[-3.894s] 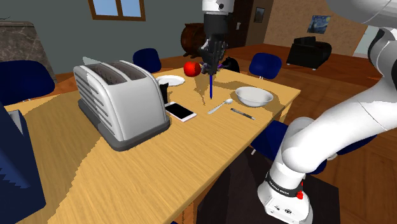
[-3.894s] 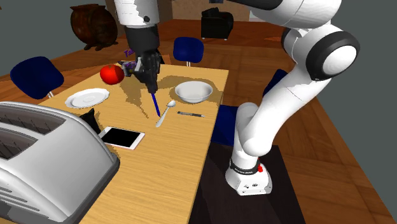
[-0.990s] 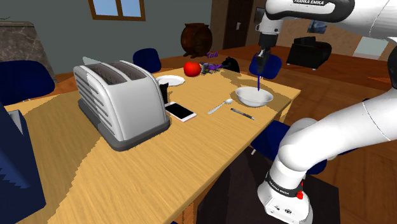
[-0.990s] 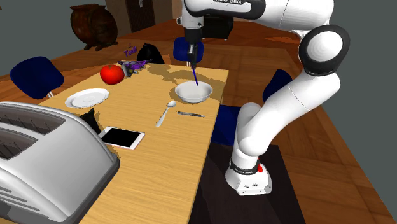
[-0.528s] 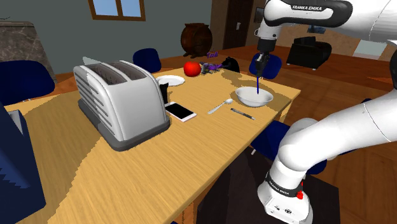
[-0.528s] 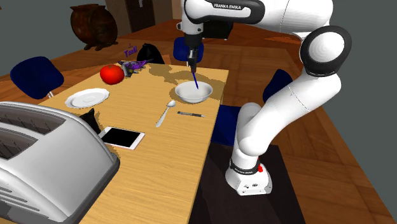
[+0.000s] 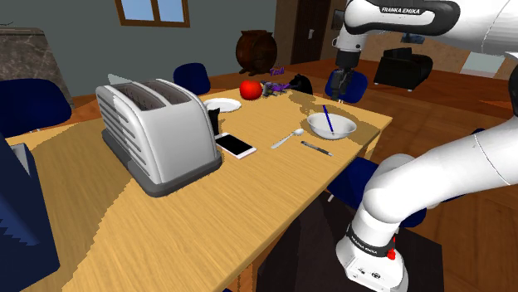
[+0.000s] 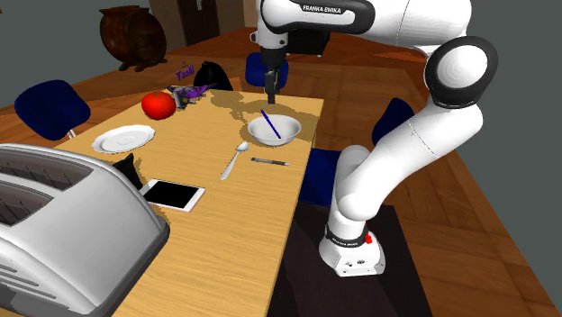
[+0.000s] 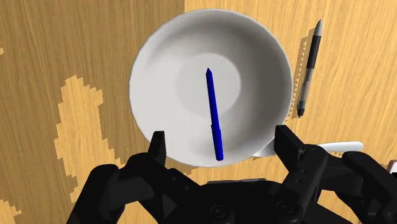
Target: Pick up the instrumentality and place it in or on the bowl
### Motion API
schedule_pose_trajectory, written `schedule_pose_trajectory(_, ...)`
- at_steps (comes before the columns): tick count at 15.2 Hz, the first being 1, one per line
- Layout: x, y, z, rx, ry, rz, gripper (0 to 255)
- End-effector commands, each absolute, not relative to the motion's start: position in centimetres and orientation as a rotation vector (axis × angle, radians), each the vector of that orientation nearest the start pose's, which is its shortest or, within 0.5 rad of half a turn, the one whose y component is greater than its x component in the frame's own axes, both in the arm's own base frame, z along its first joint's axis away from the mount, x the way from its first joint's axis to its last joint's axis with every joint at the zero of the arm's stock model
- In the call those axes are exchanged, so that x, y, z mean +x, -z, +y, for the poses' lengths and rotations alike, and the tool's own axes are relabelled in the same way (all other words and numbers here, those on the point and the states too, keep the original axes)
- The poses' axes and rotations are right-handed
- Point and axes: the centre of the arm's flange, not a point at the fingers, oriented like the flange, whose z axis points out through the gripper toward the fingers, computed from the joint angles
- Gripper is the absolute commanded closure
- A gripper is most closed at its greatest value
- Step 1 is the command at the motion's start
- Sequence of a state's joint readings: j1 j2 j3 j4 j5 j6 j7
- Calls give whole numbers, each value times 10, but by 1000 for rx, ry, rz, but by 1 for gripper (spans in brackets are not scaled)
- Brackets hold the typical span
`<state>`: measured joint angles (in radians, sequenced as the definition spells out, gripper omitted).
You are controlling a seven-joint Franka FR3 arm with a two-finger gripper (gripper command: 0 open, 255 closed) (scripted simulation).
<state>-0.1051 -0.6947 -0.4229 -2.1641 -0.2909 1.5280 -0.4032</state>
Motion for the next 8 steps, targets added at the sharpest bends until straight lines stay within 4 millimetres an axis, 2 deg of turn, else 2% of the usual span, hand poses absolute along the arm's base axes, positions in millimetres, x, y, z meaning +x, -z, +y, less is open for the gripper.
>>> schedule_pose_trajectory(1,263,-618,-245,-3168,1,81,0)
schedule_pose_trajectory(5,263,-668,-244,-3168,1,81,0)
schedule_pose_trajectory(8,263,-668,-244,-3168,1,81,0)
